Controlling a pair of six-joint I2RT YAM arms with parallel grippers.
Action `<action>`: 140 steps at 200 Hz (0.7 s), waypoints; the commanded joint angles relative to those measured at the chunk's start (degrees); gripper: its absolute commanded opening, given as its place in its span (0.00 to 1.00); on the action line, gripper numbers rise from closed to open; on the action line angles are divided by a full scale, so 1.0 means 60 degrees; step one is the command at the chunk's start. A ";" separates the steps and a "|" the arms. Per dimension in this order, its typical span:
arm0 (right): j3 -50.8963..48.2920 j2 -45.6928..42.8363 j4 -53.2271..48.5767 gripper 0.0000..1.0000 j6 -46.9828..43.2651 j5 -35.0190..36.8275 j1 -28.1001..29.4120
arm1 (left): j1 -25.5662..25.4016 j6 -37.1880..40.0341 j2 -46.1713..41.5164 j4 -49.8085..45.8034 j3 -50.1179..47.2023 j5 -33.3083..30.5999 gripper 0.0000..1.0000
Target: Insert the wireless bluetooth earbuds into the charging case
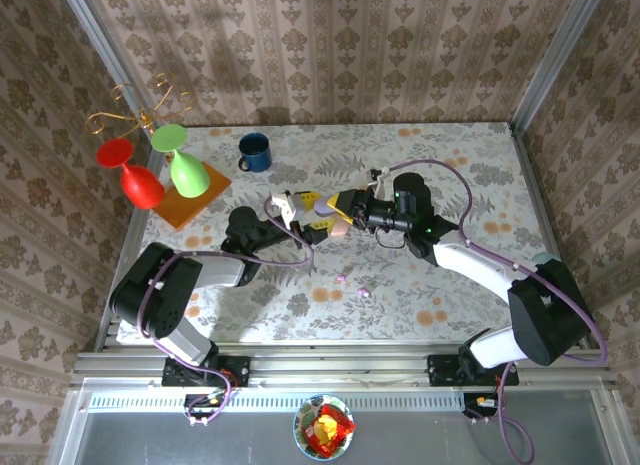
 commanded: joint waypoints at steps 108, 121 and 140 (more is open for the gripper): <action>-0.1428 0.0289 -0.2352 0.16 -0.2126 0.2873 -0.0768 | -0.0070 0.2444 -0.2269 -0.4718 -0.0492 -0.0727 1.00; -0.1407 0.0765 -0.2112 0.17 -0.2078 0.2732 -0.0722 | -0.0071 0.2532 -0.2402 -0.4910 -0.0574 -0.1156 1.00; -0.1272 0.1420 -0.1710 0.18 -0.2016 0.2502 -0.0609 | -0.0071 0.2689 -0.2551 -0.5324 -0.0589 -0.1365 1.00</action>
